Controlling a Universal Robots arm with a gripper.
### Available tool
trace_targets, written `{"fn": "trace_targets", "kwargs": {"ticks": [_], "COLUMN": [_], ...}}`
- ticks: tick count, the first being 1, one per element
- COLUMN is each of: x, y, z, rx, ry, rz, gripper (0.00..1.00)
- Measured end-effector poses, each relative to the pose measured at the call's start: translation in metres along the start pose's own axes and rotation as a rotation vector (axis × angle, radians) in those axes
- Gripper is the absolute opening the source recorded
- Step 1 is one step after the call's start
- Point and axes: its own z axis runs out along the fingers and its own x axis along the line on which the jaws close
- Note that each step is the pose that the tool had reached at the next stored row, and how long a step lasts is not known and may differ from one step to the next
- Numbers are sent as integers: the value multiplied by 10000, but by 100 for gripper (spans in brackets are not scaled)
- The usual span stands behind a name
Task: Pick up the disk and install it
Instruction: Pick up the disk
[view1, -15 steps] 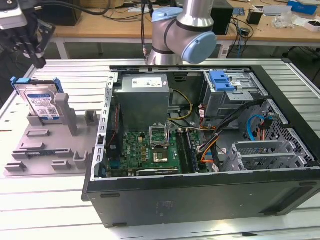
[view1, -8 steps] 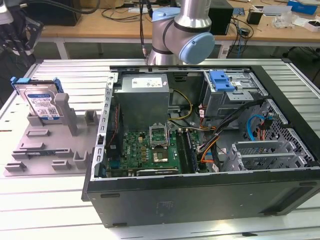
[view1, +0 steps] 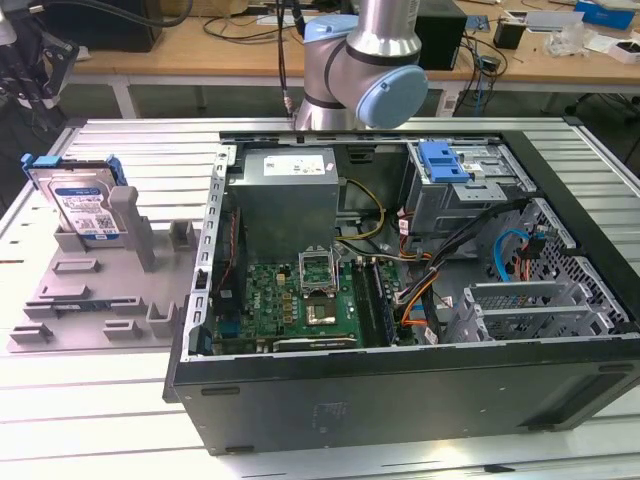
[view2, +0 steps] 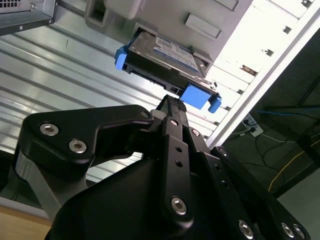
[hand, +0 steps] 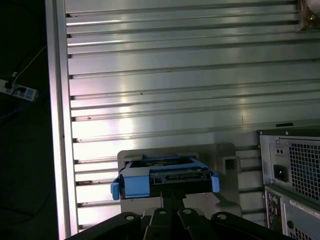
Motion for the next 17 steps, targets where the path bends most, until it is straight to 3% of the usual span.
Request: {"fn": "trace_targets", "kwargs": {"ticks": [11,17], "x": [2,1], "y": [1,1], "z": [0,3], "rx": [4,-21], "ry": [7,114], "rz": [-47,-1266], "gripper": [11,11]}}
